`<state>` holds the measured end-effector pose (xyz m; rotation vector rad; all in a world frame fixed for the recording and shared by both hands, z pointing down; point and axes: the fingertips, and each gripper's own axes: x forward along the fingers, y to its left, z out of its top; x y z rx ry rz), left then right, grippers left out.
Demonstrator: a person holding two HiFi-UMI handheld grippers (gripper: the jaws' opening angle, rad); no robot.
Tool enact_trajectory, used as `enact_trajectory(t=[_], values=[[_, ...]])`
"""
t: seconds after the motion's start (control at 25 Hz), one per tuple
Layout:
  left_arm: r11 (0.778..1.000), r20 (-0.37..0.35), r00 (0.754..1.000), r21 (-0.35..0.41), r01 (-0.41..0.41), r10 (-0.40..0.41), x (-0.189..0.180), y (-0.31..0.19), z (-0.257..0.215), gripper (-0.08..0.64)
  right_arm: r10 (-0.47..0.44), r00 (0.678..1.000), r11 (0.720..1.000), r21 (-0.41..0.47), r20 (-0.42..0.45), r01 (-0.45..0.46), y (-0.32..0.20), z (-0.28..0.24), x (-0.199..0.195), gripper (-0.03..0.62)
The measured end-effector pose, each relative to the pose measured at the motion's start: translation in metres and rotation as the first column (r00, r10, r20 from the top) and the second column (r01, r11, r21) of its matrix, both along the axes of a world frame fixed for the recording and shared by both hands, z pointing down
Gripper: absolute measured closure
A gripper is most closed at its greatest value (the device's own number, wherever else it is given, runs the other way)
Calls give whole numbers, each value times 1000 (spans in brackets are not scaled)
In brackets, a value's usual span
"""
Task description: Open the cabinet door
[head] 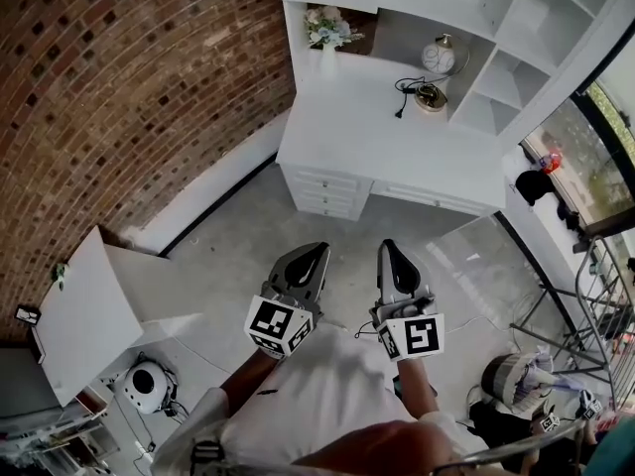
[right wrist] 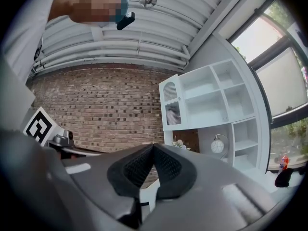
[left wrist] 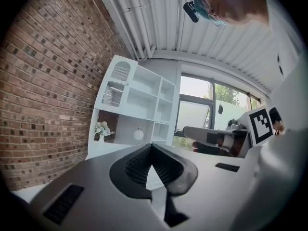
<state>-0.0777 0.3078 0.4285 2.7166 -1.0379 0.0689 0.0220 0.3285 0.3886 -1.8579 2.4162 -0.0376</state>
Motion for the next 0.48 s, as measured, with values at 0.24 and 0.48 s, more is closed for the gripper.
enact_trajectory(t=[0.24, 0.48], values=[[999, -2, 999, -4, -33, 33, -19, -59, -8, 551, 29, 1000, 1000, 11, -1, -29, -54, -12, -16, 580], [999, -2, 999, -10, -43, 43, -46, -114, -9, 551, 58, 998, 998, 29, 2, -58, -109, -18, -36, 580]])
